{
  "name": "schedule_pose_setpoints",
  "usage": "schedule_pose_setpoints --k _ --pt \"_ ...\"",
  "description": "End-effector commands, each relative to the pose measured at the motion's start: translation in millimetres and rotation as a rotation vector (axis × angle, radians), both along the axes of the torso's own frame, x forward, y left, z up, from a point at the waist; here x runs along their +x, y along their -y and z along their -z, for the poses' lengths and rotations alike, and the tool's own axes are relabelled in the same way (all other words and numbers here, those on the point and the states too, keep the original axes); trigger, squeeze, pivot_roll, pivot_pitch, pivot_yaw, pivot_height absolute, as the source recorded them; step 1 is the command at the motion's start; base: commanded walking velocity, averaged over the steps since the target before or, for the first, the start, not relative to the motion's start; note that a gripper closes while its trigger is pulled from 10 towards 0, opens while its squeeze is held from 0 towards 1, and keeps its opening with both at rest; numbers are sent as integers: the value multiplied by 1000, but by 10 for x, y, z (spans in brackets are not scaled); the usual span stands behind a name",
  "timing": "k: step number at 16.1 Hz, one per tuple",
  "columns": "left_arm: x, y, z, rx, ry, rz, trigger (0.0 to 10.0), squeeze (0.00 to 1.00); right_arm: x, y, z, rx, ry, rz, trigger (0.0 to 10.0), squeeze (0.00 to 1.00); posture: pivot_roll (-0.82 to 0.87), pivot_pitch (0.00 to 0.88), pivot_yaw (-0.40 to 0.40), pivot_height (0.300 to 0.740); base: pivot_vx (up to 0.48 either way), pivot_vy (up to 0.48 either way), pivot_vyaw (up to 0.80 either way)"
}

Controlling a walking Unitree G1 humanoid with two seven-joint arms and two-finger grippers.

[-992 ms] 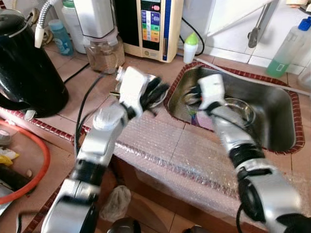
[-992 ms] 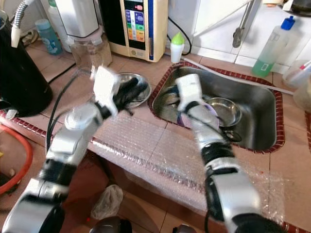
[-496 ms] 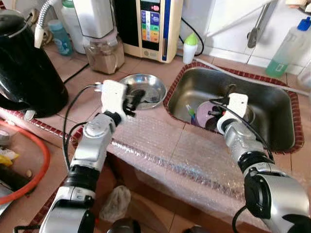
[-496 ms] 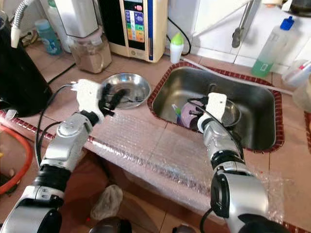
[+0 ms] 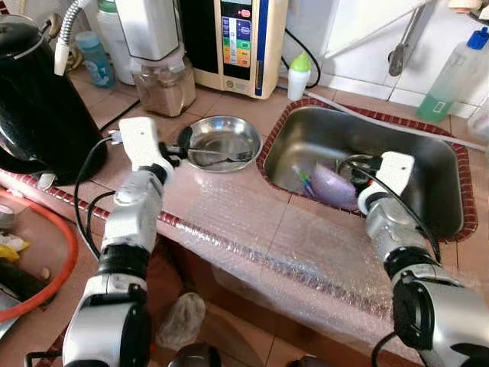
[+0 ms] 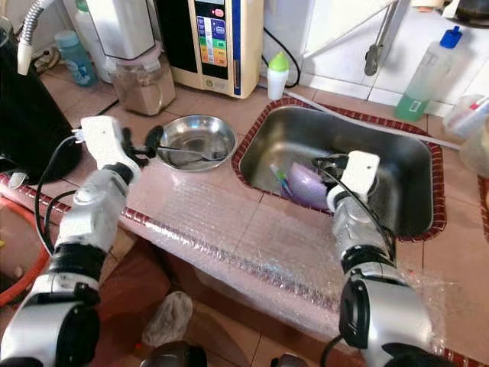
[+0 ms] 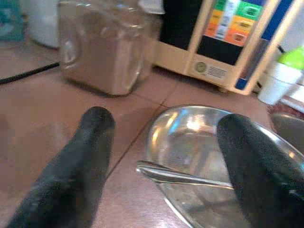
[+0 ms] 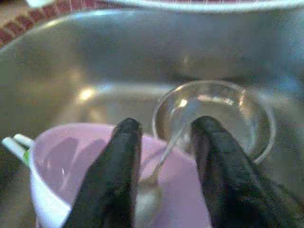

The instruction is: Kitchen organization

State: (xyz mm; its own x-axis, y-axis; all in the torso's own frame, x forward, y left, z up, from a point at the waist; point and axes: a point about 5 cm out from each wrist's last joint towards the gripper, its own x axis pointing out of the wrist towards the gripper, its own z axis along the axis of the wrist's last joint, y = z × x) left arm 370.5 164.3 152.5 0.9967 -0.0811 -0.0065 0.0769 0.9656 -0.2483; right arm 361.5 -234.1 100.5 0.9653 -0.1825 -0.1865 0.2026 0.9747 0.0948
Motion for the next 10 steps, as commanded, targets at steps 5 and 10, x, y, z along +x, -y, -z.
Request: schedule_pose_setpoints --k 5,10 --pt "95 -139 17 -110 -93 -91 10000 1000 96 -123 -396 -140 214 -85 10000 1000 -26 0 26 740 0 0 0" --pt "134 -31 98 -217 -187 -50 10000 0 -117 -599 -132 -93 195 -254 10000 969 -52 0 53 740 0 0 0"
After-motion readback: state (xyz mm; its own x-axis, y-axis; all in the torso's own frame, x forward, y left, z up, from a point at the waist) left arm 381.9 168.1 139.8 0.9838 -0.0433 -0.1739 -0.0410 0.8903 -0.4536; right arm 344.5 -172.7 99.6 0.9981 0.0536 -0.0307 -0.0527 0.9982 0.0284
